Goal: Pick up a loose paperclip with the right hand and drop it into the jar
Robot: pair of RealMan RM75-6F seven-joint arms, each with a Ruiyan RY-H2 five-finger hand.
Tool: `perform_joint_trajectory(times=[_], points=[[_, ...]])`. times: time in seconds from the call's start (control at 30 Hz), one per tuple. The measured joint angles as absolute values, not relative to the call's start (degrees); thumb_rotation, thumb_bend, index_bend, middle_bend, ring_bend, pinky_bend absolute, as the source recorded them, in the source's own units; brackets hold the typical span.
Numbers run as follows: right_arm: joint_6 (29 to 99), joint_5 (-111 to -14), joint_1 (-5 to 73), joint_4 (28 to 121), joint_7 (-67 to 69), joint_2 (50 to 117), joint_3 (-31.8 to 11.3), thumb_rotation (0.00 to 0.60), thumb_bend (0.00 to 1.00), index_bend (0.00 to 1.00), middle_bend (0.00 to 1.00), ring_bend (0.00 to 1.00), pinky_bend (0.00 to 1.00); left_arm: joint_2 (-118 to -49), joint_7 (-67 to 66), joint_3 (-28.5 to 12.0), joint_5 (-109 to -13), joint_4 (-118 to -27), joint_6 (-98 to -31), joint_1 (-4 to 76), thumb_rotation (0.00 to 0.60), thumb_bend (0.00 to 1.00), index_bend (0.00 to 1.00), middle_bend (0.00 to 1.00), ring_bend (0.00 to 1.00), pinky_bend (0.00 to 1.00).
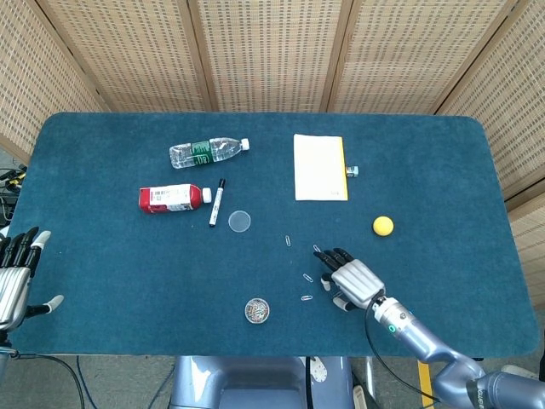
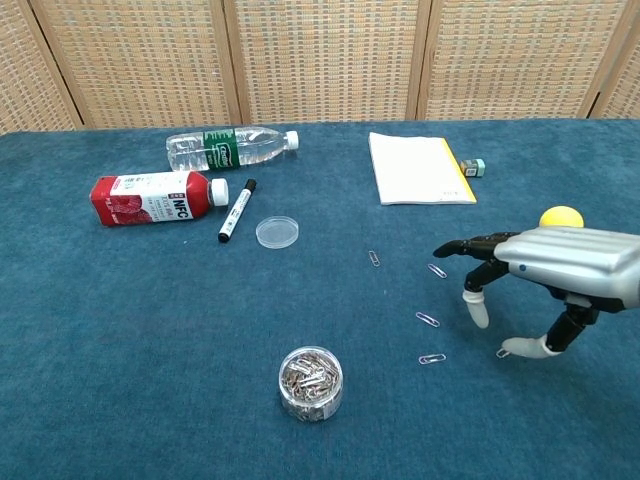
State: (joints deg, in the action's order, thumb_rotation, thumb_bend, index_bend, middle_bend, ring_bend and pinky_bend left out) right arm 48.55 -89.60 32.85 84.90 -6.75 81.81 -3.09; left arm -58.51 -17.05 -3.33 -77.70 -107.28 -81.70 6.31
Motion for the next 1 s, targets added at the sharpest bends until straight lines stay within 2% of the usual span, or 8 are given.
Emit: perform_joint_trajectory(times=[0.37,1.0], points=[[47.4,-85.5,33.4,82.7,-8.9,83.8,-2.6,0.600,0.33,0.49,0.00,0.00,0.08,-58.4,-16.7,-3.5,-76.8,-107.1,-81.1,6.7,0.600,0.05,0.00,0.00,0.00,0.00],[47.5,-84.1,34.0,78.9,-7.5,85.4,-0.8,0.600,0.34,0.50,0.00,0.00,0.10,-58.9,-17.8,-3.2,-76.4,-107.0,-81.0,7.0,0.600,0.05,0.00,0.00,0.00,0.00]])
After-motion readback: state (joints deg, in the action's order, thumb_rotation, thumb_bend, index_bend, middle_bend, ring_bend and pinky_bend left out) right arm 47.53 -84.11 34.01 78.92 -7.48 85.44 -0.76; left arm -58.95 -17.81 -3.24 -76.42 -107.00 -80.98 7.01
